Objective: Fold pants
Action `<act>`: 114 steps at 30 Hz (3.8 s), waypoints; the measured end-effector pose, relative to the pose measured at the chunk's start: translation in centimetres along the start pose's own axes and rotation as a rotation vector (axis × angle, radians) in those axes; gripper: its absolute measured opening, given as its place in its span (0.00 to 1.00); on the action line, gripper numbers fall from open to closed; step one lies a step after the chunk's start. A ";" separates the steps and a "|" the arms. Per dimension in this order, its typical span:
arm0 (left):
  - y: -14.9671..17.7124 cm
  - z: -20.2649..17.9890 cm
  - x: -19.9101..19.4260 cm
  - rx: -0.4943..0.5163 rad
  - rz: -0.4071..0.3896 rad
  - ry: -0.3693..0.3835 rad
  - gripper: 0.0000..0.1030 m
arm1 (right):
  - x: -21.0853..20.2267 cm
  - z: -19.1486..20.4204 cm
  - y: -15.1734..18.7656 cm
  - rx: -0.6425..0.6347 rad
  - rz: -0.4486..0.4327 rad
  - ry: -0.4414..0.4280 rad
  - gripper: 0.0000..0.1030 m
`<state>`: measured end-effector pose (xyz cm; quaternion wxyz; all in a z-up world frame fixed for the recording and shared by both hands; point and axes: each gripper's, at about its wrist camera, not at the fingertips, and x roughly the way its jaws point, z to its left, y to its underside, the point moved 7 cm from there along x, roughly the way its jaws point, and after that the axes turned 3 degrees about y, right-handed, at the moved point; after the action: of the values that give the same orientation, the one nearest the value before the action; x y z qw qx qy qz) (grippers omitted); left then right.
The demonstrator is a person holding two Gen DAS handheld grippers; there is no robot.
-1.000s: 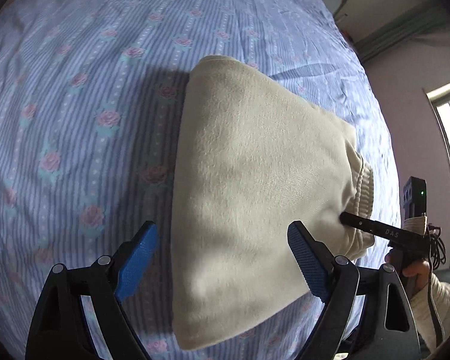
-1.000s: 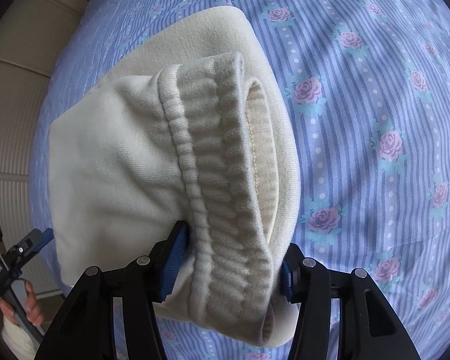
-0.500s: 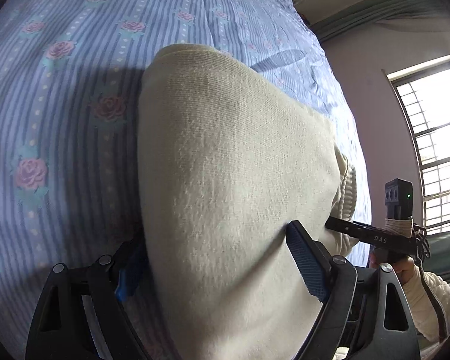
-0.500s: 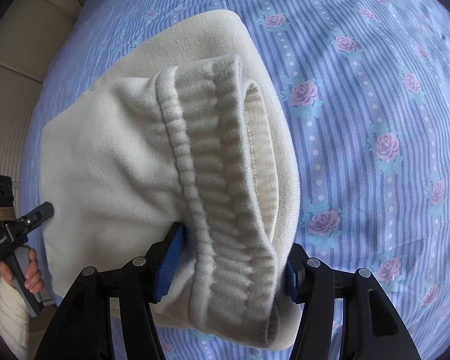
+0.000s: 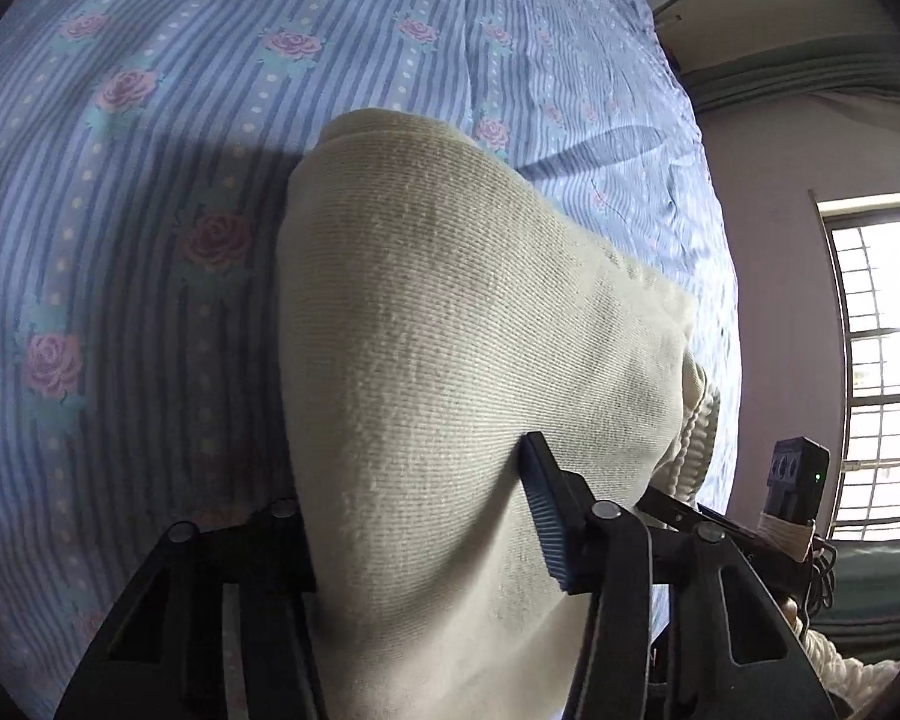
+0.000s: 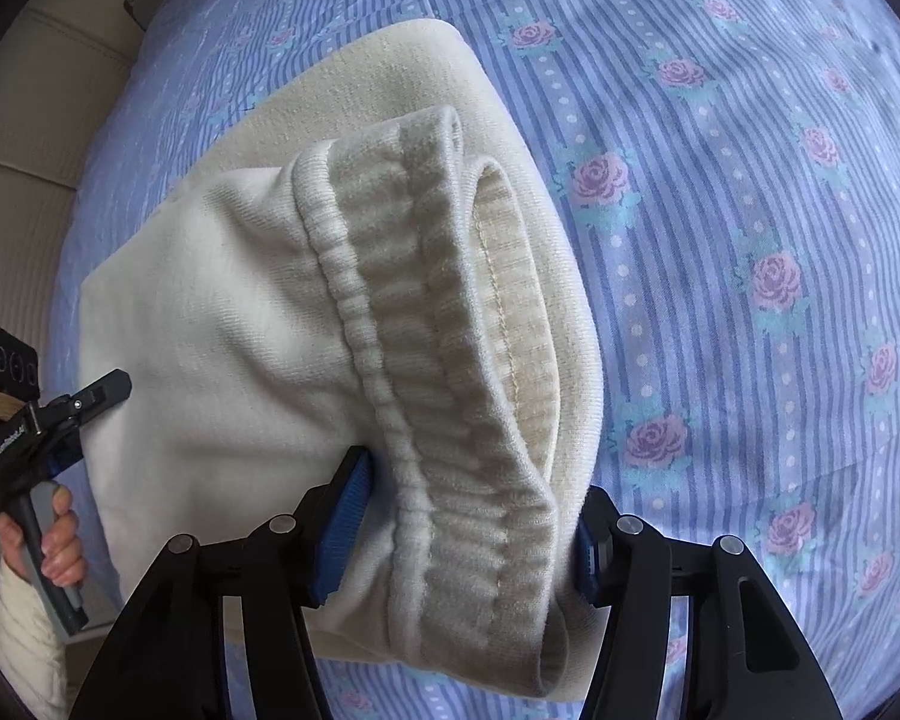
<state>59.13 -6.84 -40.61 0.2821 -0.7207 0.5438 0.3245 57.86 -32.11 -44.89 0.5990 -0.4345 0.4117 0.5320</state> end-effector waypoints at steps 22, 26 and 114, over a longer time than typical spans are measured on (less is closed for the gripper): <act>10.3 -10.6 -11.9 0.111 -0.167 -0.104 0.30 | -15.8 6.3 6.5 -0.233 -0.212 -0.098 0.32; 14.8 -11.3 -15.9 0.109 -0.236 -0.126 0.30 | -19.0 7.4 9.7 -0.288 -0.236 -0.121 0.32; -7.1 43.9 -48.3 0.118 -0.131 -0.208 0.29 | 2.9 67.7 12.9 -0.391 -0.157 -0.013 0.32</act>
<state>49.41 57.31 -30.47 0.3994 -0.6993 0.4816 0.3457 47.38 34.32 -29.55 0.5455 -0.5698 0.2615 0.5562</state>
